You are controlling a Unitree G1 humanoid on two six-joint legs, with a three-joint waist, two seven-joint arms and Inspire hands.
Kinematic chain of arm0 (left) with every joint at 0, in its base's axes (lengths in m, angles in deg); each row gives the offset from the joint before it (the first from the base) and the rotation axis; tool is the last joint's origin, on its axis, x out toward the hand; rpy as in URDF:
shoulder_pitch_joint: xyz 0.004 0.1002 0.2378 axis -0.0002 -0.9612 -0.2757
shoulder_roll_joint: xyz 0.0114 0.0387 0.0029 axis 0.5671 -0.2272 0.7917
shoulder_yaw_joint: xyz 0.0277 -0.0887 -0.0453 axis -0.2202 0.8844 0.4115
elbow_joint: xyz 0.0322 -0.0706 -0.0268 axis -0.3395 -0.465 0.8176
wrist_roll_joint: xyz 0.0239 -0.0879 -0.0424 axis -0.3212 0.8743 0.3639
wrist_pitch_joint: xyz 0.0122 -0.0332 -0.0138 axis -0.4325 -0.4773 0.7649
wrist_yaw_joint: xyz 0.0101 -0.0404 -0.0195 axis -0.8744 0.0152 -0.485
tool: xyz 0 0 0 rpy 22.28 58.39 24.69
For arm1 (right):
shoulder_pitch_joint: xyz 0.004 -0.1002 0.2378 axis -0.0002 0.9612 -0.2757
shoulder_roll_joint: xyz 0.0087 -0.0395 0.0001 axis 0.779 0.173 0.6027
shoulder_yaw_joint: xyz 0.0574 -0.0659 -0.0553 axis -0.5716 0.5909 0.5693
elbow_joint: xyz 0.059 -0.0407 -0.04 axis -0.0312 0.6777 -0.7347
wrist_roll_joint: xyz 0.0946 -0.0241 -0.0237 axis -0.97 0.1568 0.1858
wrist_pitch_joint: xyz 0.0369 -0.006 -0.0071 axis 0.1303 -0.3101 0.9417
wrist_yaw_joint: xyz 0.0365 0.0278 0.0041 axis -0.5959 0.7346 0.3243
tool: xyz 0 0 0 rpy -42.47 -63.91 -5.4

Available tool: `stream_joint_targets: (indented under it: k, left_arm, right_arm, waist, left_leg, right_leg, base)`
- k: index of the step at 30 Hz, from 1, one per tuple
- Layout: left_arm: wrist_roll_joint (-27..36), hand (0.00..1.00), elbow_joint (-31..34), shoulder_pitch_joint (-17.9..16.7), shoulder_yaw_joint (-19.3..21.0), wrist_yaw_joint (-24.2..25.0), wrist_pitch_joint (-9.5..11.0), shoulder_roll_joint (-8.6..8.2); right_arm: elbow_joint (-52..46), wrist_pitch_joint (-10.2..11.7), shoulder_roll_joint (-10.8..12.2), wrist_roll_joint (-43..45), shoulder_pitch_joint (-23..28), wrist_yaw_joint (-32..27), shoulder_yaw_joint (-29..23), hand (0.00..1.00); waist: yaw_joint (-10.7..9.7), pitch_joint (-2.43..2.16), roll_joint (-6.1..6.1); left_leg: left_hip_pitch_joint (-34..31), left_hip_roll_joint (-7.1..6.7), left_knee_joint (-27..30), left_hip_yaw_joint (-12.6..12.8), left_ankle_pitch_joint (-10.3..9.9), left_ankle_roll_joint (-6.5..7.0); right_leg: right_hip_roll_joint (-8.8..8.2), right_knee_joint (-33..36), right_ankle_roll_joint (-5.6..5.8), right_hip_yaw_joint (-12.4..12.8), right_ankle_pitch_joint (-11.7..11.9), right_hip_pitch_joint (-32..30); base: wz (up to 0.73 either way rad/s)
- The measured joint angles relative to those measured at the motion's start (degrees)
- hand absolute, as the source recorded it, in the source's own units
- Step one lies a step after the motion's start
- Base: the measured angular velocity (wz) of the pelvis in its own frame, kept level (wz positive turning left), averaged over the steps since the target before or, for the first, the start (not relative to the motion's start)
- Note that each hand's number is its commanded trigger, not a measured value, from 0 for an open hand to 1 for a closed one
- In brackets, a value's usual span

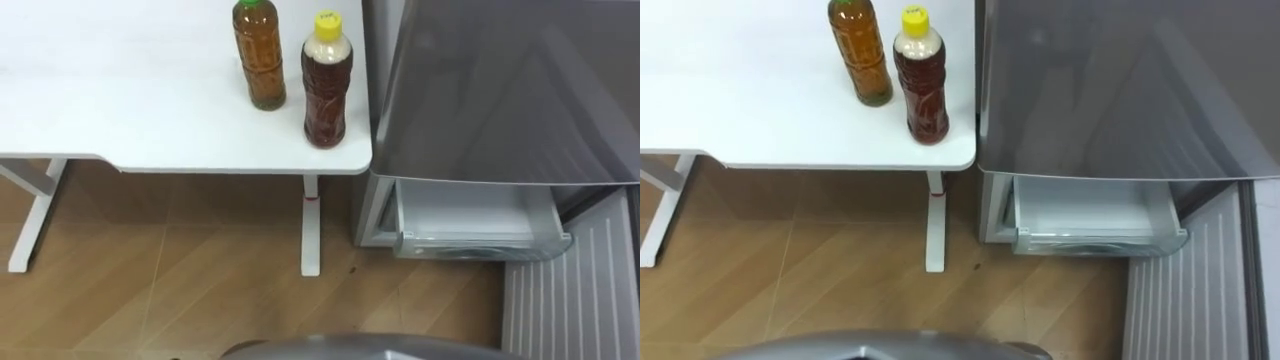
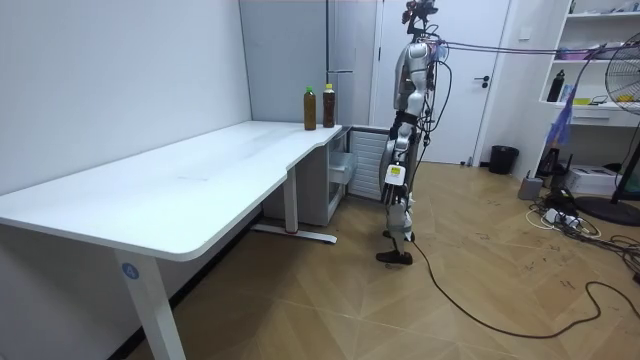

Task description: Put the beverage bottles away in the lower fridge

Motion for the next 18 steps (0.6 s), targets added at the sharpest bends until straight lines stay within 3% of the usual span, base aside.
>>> stream_joint_targets:
  k: [7, 11, 17, 18]
  left_arm:
    - [21.0, 0.00, 1.7, -0.2, 9.0, -8.7, 2.9, -0.48]
    - [31.9, 0.00, 6.9, 0.0, 13.5, -14.7, 6.2, -0.40]
    - [37.6, 0.00, 18.7, 0.1, 16.7, -25.3, 12.3, -0.38]
    - [37.9, 0.00, 20.0, 0.1, 16.8, -26.3, 13.0, -0.38]
  right_arm:
    - [0.3, 1.1, -0.1, -0.8, -0.3, -1.7, -2.3, 0.00]
    - [0.2, 2.3, -0.2, -0.8, -0.1, -2.5, -4.2, 0.00]
    - [0.4, 5.1, -1.0, -1.1, 0.1, -2.6, -5.3, 0.00]
    - [0.4, 5.6, -1.0, -1.1, 0.5, -2.6, -5.4, 0.00]
  waist:
    - [0.0, 0.06, 0.62]
    - [0.1, 0.04, 0.45]
    - [1.0, -0.01, 0.59]
    - [1.1, -0.24, 0.96]
  left_leg:
    - [0.2, 0.00, -0.2, -0.2, 0.0, 0.00]
    - [0.2, 0.00, -0.2, 0.0, 0.0, 0.00]
    - [0.2, 0.02, -0.4, -0.1, 0.0, 0.00]
    - [0.2, 0.02, -0.4, -0.1, 0.0, 0.00]
  right_leg:
    - [-0.02, 0.0, -0.02, -0.3, 0.0, 0.2]
    - [-0.02, 0.2, -0.03, -0.1, 0.0, 0.1]
    - [0.05, 0.2, -0.02, 0.0, 0.0, 0.0]
    - [0.06, 0.2, -0.03, 0.0, 0.0, 0.0]
  base:
    - [0.01]
    - [-0.02]
    - [0.00]
    - [0.00]
